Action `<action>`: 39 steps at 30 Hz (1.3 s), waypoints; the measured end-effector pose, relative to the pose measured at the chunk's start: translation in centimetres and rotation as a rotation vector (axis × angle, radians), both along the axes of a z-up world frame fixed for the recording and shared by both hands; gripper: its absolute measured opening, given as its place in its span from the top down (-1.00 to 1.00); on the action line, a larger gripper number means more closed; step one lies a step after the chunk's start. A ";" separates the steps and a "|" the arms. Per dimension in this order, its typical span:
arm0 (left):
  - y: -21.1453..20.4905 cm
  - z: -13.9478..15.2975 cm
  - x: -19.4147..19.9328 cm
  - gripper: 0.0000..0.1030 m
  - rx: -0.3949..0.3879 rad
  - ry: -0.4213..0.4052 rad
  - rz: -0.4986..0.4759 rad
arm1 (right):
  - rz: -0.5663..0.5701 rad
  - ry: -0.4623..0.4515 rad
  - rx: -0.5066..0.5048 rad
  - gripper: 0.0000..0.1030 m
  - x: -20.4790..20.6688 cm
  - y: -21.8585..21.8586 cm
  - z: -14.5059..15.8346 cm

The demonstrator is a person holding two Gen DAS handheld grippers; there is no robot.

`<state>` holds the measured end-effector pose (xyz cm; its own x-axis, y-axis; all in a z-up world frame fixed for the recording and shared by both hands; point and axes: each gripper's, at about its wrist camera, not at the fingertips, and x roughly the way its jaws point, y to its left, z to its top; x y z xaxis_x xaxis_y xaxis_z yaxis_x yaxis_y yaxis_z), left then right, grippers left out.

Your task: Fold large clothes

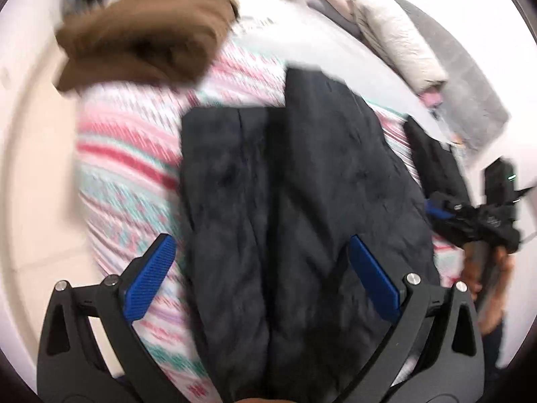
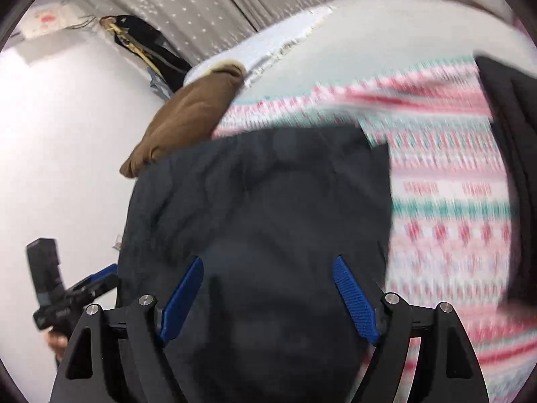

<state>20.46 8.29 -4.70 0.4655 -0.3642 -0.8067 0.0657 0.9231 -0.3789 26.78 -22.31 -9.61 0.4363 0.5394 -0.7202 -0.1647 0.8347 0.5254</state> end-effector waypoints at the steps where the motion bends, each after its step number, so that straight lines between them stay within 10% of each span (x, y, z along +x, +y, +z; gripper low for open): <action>1: 0.1 -0.7 -0.5 -1.00 -0.023 0.023 -0.016 | 0.000 0.016 0.011 -0.58 -0.6 -0.4 -0.4; 22: 0.0 -5.4 -3.8 -1.00 -0.343 0.173 -0.049 | -0.026 0.215 0.318 -0.76 -7.6 -4.8 -7.3; 39: -3.8 -6.4 -3.7 -1.00 -0.310 0.146 -0.076 | -0.025 0.202 0.316 -0.75 -6.3 -2.4 -7.6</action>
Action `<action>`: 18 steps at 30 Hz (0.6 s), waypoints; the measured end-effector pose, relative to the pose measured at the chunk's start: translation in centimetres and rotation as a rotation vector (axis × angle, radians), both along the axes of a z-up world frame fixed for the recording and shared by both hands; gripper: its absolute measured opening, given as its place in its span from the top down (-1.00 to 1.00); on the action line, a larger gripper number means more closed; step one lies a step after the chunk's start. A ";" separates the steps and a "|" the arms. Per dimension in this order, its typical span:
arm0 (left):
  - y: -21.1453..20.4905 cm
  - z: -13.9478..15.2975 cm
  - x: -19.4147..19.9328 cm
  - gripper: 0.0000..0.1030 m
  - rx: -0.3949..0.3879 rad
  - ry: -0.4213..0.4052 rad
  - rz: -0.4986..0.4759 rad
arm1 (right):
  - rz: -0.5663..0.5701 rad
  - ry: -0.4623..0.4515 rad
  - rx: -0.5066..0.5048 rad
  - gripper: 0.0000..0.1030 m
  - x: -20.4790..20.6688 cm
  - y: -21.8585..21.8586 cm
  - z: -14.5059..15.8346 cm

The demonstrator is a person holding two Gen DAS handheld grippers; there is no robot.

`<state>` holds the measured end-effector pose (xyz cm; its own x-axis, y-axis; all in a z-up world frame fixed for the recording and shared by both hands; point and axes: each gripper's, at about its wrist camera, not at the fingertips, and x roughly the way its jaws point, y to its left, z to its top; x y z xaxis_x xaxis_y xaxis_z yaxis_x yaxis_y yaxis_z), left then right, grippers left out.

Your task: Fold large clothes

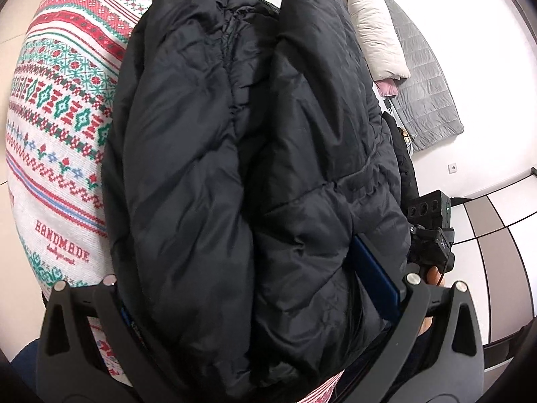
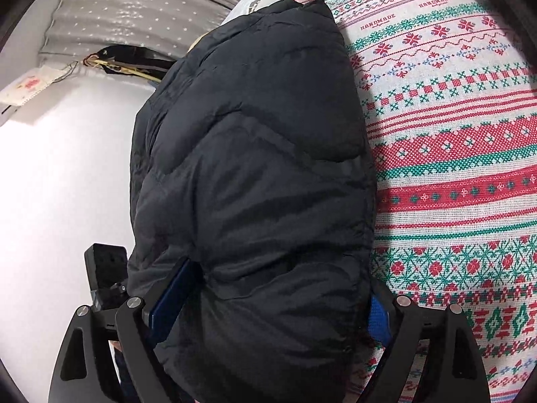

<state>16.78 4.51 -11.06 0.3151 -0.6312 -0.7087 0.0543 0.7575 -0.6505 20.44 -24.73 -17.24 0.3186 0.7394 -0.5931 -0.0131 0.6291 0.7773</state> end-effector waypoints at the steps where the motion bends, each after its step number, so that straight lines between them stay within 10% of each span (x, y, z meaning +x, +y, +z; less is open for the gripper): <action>1: 0.5 -0.1 -0.2 -1.00 -0.001 -0.001 -0.001 | -0.002 -0.001 0.000 -0.75 0.0 0.1 0.1; 8: 0.5 -0.3 -1.0 -0.90 -0.002 -0.011 0.012 | -0.009 -0.018 -0.006 -0.66 -0.1 0.5 0.5; 18: 0.0 -0.1 -2.1 -0.39 0.003 -0.035 0.067 | -0.011 -0.099 -0.107 0.02 -0.5 1.9 2.6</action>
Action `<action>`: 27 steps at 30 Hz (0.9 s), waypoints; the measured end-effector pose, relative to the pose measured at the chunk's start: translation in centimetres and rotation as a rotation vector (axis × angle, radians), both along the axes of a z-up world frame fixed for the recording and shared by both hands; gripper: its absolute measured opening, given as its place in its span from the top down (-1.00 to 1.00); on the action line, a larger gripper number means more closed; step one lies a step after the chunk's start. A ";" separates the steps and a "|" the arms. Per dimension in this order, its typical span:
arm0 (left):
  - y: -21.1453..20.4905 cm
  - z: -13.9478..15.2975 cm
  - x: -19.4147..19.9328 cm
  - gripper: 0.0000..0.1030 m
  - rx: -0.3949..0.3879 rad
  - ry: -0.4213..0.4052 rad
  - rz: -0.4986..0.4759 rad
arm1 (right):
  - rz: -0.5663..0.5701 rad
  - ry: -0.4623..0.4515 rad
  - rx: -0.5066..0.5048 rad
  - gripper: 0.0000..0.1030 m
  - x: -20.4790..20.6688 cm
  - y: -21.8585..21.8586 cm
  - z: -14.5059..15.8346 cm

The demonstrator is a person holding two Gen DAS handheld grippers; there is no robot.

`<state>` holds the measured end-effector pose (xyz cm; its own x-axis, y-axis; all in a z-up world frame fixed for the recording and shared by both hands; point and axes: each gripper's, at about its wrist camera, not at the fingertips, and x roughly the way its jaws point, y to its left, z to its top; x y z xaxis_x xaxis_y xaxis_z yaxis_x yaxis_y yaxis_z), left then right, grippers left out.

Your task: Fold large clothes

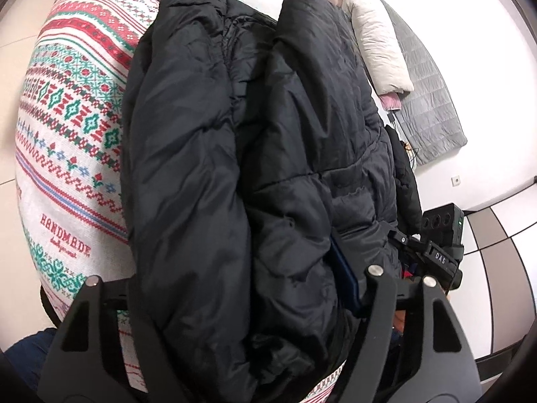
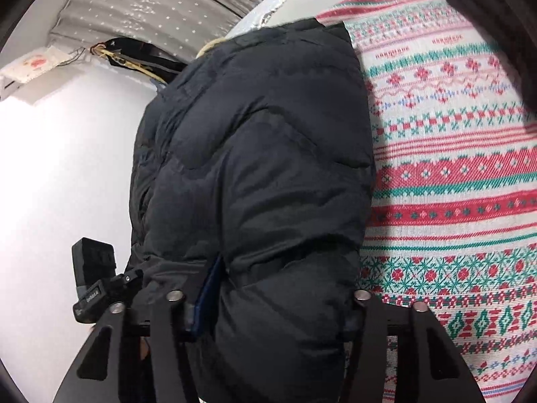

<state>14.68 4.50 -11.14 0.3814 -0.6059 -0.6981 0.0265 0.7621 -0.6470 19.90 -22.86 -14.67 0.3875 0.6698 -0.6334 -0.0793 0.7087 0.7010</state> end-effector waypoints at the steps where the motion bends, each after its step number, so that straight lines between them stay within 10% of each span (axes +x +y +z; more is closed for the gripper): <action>1: 0.0 0.1 0.0 -0.35 0.002 -0.003 0.001 | 0.000 -0.010 -0.007 0.07 -0.1 0.1 0.3; 14: 0.3 1.5 -0.3 0.25 0.017 -0.068 -0.025 | 0.013 -0.153 -0.112 0.43 -1.1 1.6 3.3; 27: 1.5 3.9 -0.1 0.39 0.071 -0.178 -0.039 | 0.036 -0.335 -0.256 0.54 -2.2 3.2 6.2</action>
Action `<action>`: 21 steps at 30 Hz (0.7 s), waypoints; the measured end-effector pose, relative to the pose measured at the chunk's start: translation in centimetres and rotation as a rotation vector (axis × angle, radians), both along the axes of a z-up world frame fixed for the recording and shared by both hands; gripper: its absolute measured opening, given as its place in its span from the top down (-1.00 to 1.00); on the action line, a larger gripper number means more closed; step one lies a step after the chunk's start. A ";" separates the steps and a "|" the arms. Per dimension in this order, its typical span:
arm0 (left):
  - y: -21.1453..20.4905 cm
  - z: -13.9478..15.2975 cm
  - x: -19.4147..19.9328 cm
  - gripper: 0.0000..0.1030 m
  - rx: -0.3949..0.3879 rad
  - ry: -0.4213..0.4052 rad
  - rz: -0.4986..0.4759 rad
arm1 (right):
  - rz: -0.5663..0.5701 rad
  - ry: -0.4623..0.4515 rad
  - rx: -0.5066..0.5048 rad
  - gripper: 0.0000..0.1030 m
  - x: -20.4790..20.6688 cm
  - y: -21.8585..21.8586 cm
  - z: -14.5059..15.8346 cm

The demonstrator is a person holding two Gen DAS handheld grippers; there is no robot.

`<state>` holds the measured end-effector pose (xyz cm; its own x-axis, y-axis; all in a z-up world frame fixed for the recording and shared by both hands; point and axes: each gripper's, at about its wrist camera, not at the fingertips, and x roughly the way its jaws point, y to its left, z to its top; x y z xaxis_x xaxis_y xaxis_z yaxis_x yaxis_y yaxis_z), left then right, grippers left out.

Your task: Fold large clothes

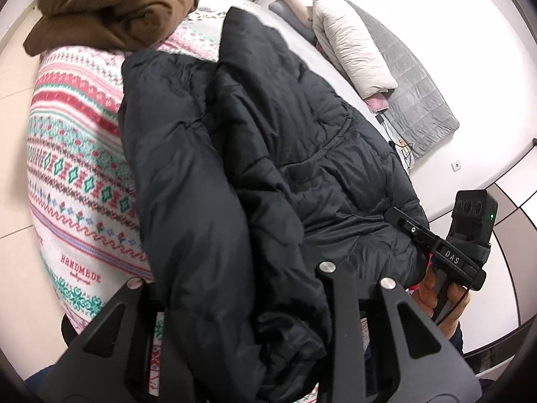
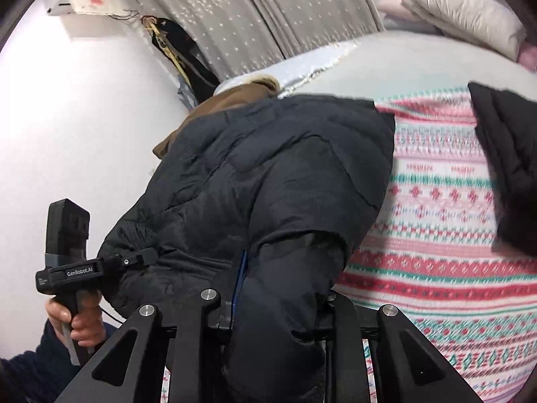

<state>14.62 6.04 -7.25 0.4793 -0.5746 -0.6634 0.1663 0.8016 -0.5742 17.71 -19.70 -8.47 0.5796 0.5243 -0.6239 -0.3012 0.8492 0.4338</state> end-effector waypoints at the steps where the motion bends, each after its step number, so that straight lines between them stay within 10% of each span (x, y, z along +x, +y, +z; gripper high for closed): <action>1: 0.0 0.3 0.1 0.39 -0.003 -0.005 -0.003 | -0.004 -0.011 -0.001 0.55 0.1 0.1 0.4; 21: 4.8 14.7 10.3 0.41 0.092 -0.279 0.086 | -0.036 -0.350 -0.018 0.55 7.7 3.7 13.0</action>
<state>24.88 10.85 7.41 0.6946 -0.4679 -0.5465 0.2370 0.8660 -0.4403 25.42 -16.01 4.54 0.7777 0.4907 -0.3930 -0.3991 0.8683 0.2946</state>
